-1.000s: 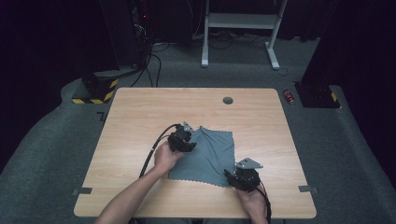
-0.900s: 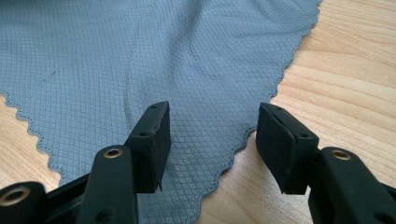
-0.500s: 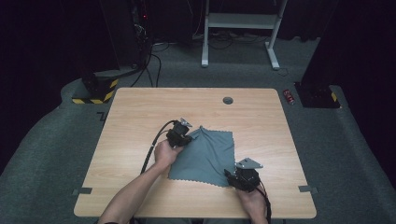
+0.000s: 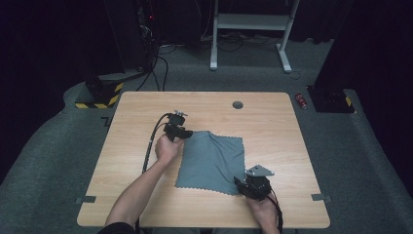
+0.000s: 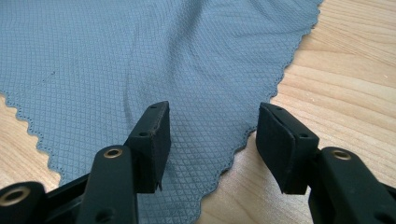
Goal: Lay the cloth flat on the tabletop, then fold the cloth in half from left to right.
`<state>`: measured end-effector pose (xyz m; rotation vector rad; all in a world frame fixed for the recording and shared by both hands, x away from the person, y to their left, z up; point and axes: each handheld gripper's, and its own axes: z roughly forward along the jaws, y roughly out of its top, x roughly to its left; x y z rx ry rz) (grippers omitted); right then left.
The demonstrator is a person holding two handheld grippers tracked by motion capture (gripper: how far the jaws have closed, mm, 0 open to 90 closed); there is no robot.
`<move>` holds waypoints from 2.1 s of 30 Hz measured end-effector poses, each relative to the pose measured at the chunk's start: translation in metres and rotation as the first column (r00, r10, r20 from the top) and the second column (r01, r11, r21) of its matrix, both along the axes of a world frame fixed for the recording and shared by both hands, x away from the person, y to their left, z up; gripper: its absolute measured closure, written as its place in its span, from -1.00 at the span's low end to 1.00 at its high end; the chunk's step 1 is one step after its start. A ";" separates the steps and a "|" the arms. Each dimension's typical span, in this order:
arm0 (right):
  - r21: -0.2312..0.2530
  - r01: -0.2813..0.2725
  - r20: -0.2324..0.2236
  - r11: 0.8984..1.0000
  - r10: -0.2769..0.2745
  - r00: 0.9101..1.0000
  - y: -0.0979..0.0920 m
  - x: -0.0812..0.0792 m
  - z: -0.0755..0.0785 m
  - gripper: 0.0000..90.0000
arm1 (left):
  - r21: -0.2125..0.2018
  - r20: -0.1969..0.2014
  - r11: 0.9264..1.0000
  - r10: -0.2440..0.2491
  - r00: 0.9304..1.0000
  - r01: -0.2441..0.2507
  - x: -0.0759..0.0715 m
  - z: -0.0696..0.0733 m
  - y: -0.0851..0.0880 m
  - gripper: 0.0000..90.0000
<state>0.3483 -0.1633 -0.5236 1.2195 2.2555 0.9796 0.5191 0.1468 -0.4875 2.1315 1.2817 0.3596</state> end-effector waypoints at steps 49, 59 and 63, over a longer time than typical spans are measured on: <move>-0.023 -0.209 -0.019 0.978 0.209 0.978 0.037 -0.006 0.002 0.00 | 0.023 0.053 0.976 -0.219 0.974 0.218 -0.205 -0.023 0.028 0.48; -0.009 -0.191 -0.054 0.982 0.190 0.980 0.046 -0.004 0.009 0.07 | -0.096 0.035 0.986 -0.137 0.990 0.140 -0.162 -0.011 0.041 0.04; -0.010 -0.223 -0.065 0.975 0.222 0.973 0.061 -0.001 0.010 0.09 | -0.117 0.016 0.990 -0.084 0.996 0.085 -0.134 -0.010 0.049 0.03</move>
